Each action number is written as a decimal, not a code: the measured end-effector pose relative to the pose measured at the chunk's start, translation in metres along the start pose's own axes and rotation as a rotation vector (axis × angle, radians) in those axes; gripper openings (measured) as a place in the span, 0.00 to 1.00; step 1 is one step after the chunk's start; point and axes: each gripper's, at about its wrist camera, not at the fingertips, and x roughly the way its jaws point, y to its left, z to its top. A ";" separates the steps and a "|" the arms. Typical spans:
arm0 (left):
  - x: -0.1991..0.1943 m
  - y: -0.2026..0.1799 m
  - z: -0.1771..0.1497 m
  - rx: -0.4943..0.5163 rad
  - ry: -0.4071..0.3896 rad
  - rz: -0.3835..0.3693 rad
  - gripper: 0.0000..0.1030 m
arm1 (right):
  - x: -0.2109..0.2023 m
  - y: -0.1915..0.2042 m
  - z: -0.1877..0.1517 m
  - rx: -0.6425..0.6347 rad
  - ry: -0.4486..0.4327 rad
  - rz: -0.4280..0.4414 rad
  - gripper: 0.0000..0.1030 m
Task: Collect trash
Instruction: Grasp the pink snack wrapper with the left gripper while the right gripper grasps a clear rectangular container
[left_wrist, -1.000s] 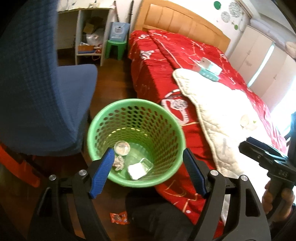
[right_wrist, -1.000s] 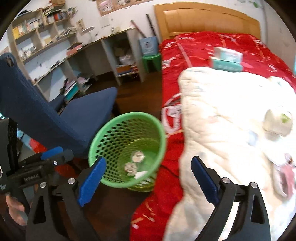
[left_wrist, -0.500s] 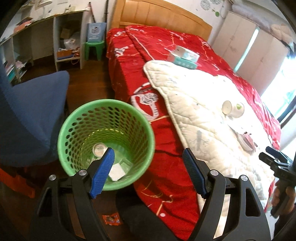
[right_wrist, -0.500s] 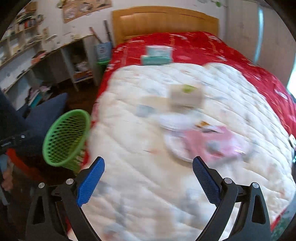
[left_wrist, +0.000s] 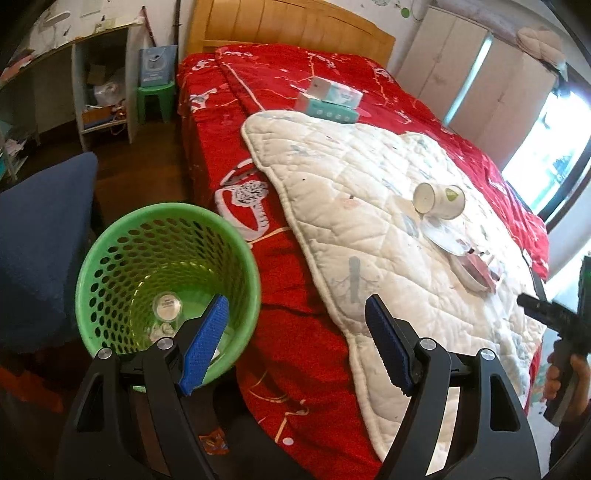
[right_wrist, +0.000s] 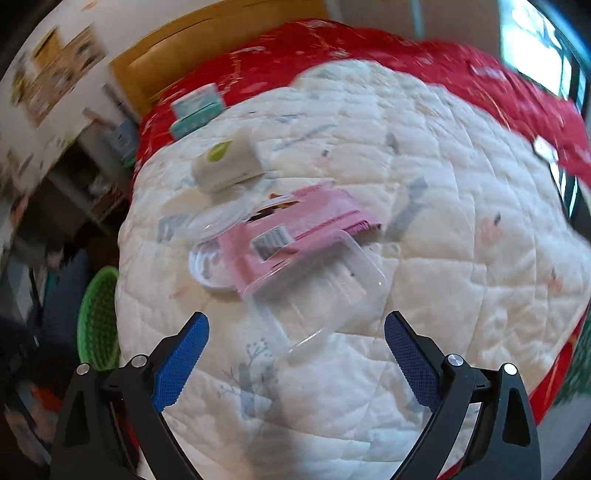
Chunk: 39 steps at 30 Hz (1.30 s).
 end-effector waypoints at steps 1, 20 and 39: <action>0.001 0.000 0.000 0.003 -0.001 -0.002 0.73 | 0.003 -0.006 0.003 0.063 0.010 0.018 0.90; 0.013 -0.002 0.000 0.026 0.008 -0.026 0.73 | 0.043 -0.034 0.019 0.457 0.079 0.002 0.68; 0.030 -0.117 0.015 0.273 0.036 -0.179 0.73 | 0.011 -0.041 0.009 0.357 0.037 0.019 0.61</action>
